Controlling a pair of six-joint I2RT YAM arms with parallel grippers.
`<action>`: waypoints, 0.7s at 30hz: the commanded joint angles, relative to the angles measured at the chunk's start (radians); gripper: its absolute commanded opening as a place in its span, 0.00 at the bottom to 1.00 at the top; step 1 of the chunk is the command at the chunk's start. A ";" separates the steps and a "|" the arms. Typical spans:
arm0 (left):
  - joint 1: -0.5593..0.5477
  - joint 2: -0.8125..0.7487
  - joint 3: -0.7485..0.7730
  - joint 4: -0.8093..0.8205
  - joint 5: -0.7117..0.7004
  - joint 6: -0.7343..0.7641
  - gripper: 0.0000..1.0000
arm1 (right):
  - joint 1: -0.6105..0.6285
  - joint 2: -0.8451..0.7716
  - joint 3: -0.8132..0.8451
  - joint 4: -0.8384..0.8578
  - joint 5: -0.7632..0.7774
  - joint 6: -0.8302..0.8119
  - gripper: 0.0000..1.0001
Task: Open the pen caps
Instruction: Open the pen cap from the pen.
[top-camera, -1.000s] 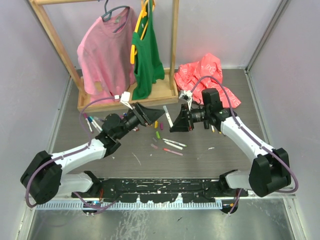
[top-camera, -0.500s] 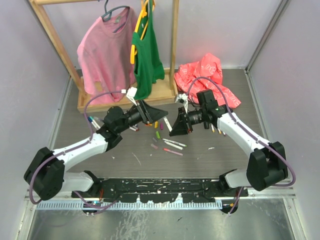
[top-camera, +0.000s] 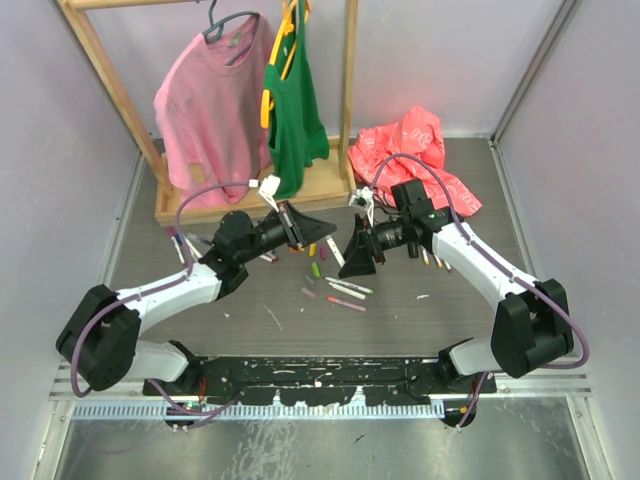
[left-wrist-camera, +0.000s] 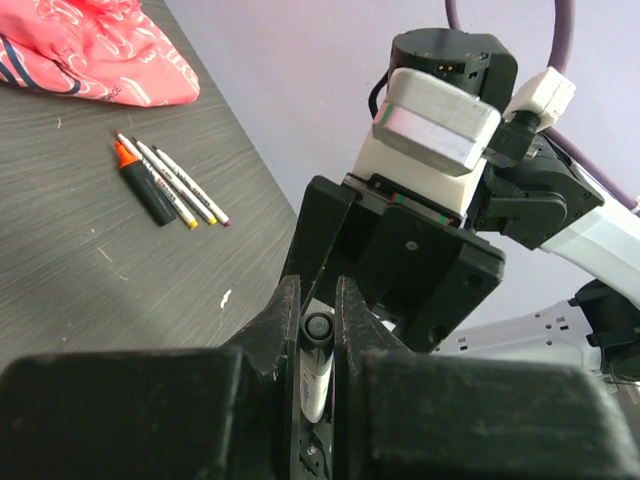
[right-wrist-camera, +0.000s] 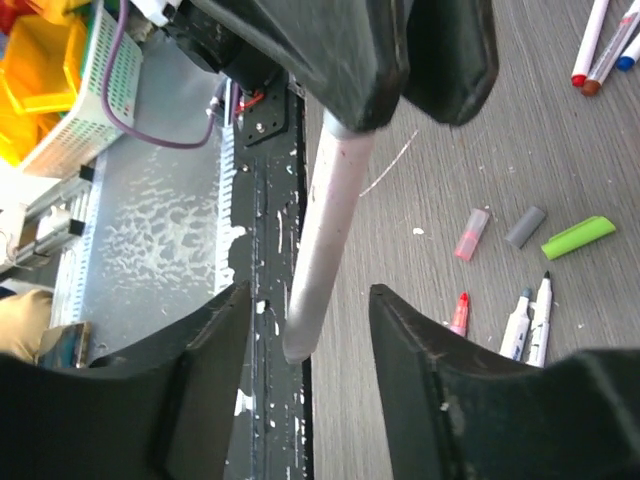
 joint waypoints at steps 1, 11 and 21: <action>-0.017 -0.005 -0.038 0.131 -0.008 0.007 0.00 | -0.009 -0.015 0.031 0.081 -0.077 0.063 0.59; -0.133 0.013 -0.152 0.368 -0.259 0.069 0.00 | -0.012 -0.058 -0.064 0.322 -0.066 0.262 0.55; -0.165 0.014 -0.185 0.434 -0.373 0.105 0.00 | -0.004 -0.052 -0.073 0.327 -0.059 0.264 0.31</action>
